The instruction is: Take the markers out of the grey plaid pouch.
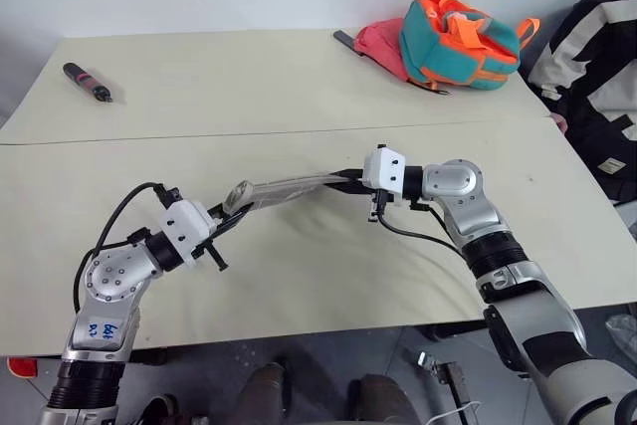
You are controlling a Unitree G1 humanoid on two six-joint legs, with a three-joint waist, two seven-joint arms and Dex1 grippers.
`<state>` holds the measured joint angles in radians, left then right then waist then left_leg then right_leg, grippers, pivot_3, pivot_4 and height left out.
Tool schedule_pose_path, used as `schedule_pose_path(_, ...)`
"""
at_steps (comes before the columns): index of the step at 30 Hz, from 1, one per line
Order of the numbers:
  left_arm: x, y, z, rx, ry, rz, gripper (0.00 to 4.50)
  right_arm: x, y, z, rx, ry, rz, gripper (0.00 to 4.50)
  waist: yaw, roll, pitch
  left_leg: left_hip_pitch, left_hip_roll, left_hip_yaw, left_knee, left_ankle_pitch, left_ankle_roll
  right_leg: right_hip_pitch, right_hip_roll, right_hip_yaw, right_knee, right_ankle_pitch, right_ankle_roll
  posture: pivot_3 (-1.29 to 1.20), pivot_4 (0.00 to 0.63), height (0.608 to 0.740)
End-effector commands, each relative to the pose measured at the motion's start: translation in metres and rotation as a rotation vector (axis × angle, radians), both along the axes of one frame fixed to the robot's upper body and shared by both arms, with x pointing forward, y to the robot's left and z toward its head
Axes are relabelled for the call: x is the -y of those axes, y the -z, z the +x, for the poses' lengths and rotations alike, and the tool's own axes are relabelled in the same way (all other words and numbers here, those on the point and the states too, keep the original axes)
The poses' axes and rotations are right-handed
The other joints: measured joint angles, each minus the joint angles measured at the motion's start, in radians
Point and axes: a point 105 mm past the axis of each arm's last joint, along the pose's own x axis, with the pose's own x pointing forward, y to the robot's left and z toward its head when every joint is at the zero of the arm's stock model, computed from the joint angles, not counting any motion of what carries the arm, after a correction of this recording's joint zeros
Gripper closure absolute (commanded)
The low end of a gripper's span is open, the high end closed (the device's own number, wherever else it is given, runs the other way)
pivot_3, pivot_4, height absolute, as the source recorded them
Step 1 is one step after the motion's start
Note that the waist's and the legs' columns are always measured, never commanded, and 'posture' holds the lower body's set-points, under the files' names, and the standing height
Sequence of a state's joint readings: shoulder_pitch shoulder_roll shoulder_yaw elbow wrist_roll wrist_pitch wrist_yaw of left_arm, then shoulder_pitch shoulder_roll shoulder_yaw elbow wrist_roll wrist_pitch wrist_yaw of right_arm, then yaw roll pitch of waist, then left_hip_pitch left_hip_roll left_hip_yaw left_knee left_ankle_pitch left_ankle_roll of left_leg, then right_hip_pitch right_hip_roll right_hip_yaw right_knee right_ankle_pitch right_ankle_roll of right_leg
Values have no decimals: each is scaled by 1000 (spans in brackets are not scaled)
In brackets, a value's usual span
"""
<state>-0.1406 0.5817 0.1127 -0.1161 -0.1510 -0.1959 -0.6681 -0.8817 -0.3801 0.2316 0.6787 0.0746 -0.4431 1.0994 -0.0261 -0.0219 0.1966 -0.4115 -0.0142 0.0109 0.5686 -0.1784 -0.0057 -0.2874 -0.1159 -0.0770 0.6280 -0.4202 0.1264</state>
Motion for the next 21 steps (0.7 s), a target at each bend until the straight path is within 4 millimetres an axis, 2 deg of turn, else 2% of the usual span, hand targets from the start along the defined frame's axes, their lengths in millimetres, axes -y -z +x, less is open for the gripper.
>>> schedule_pose_path(1, -5, -16, 7, 144, -71, 113, 4500, 6, -9, 4, 33, 39, 28, 3637, 1, 0, 0, 0, 0, 0, 0, 0, 0, 0, 0, 0, 0, 0, 0, 0, 150, 740)
schedule_pose_path(6, -10, -27, 14, 279, -150, 243, 4500, 8, -12, 2, 35, 33, 10, 1925, 1, 0, 0, 0, 0, 0, 1, 0, 0, 0, 0, 0, 0, 0, 0, 0, 150, 740)
schedule_pose_path(10, -22, -36, 23, 421, -271, 426, 4500, 9, -36, -6, -48, 2, 150, 1925, 2, 0, 0, -1, 1, 0, 0, -1, 0, -1, 1, 0, 0, 0, 0, 0, 150, 740)
schedule_pose_path(15, -18, -56, 22, 556, -307, 438, 4500, 3, -49, -14, -91, 2, 266, 1925, 3, 0, 0, -2, 1, 0, 0, -1, 0, -1, 0, 0, 2, 0, -1, 0, 150, 740)
schedule_pose_path(18, -13, -46, 25, 535, -282, 479, 4500, 0, -52, -18, -140, -4, 316, 1925, 3, 0, 0, -3, 1, 0, 0, -2, 0, -2, 0, -1, 2, 0, -1, 0, 150, 740)
schedule_pose_path(21, 4, 1, 30, 426, -211, 538, 4500, -21, -33, -40, -233, -68, 314, 1925, 5, 0, 0, -3, 1, 1, 0, -2, 0, -2, 0, 0, 2, 1, -1, 0, 150, 740)
